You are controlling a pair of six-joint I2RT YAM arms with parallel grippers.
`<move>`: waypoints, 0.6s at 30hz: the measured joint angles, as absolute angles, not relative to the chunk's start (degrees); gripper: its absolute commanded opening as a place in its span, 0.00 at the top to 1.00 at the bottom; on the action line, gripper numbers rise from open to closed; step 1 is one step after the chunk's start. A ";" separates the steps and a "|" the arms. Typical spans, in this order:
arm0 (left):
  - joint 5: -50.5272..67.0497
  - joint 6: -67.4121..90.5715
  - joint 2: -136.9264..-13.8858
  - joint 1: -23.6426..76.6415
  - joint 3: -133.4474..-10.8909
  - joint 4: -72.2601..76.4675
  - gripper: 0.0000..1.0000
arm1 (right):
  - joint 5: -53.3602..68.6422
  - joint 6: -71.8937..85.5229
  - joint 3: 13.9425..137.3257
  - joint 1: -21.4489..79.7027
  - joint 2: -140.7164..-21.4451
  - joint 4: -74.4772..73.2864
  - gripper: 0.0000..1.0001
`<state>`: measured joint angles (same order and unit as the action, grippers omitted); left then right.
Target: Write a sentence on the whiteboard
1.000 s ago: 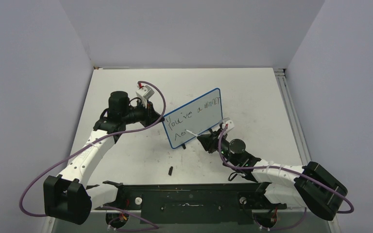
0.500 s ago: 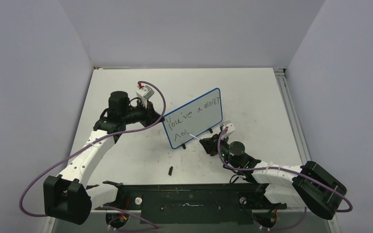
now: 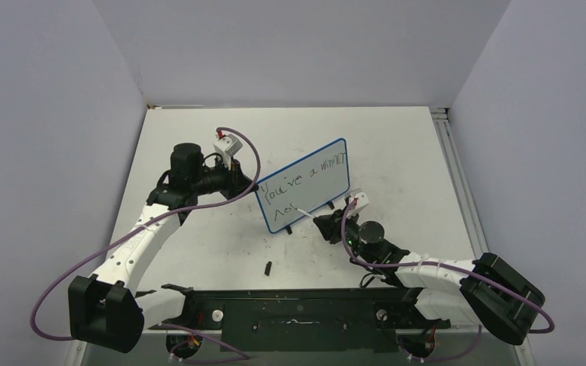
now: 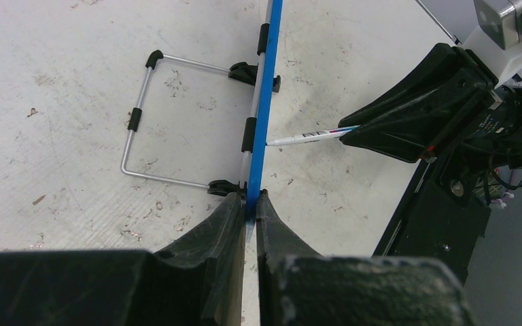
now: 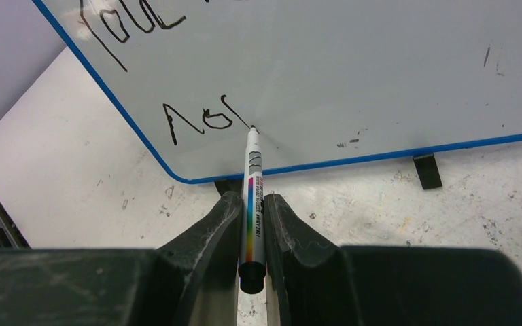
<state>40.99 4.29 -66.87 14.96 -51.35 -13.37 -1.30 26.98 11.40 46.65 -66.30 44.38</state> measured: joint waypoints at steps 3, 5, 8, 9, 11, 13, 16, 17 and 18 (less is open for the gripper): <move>40.97 4.27 -66.87 14.96 -51.35 -13.39 1.00 | -1.28 26.57 12.29 46.65 -66.15 44.25 0.95; 40.99 4.27 -66.87 14.96 -51.35 -13.39 1.00 | -1.30 26.30 12.78 46.68 -65.58 43.86 0.95; 40.99 4.27 -66.87 14.96 -51.35 -13.39 1.00 | -1.58 26.09 13.30 46.68 -64.69 43.66 0.95; 40.99 4.27 -66.87 14.96 -51.35 -13.39 1.00 | -1.69 26.06 13.41 46.68 -64.62 43.68 0.95; 40.99 4.27 -66.87 14.96 -51.35 -13.39 1.00 | -1.76 25.98 13.50 46.68 -64.60 43.66 0.95; 40.99 4.27 -66.87 14.96 -51.35 -13.39 1.00 | -1.76 25.98 13.50 46.72 -64.64 43.66 0.95; 40.93 4.27 -66.87 14.96 -51.35 -13.39 1.00 | -1.76 26.02 13.50 46.72 -64.97 43.77 0.95; 40.84 4.27 -66.87 14.96 -51.35 -13.39 1.00 | -1.78 26.06 13.50 46.72 -65.14 43.97 0.95; 40.77 4.27 -66.87 14.96 -51.35 -13.39 1.00 | -1.80 26.17 13.45 46.72 -65.21 44.05 0.95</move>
